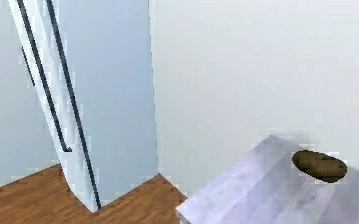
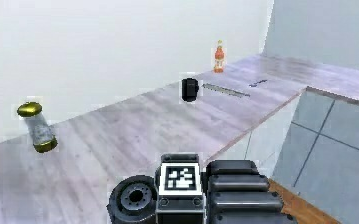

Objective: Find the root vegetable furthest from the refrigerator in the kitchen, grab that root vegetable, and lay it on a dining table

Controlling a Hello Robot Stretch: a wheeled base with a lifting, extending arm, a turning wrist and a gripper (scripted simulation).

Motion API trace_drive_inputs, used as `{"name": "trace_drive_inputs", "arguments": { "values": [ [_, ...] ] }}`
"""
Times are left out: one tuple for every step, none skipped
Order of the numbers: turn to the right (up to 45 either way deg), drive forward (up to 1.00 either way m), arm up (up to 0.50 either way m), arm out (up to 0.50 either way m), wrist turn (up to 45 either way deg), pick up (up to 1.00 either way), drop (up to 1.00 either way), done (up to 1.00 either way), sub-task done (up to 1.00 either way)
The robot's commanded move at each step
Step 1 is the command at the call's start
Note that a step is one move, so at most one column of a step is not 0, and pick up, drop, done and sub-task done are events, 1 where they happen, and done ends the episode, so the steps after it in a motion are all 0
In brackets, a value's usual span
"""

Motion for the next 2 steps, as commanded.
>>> {"name": "trace_drive_inputs", "arguments": {
  "values": [
    [-45.0, 0.0, 0.0, 0.0, 0.0, 0.0, 0.0, 0.0, 0.0],
    [-45.0, 0.0, 0.0, 0.0, 0.0, 0.0, 0.0, 0.0, 0.0]
  ]
}}
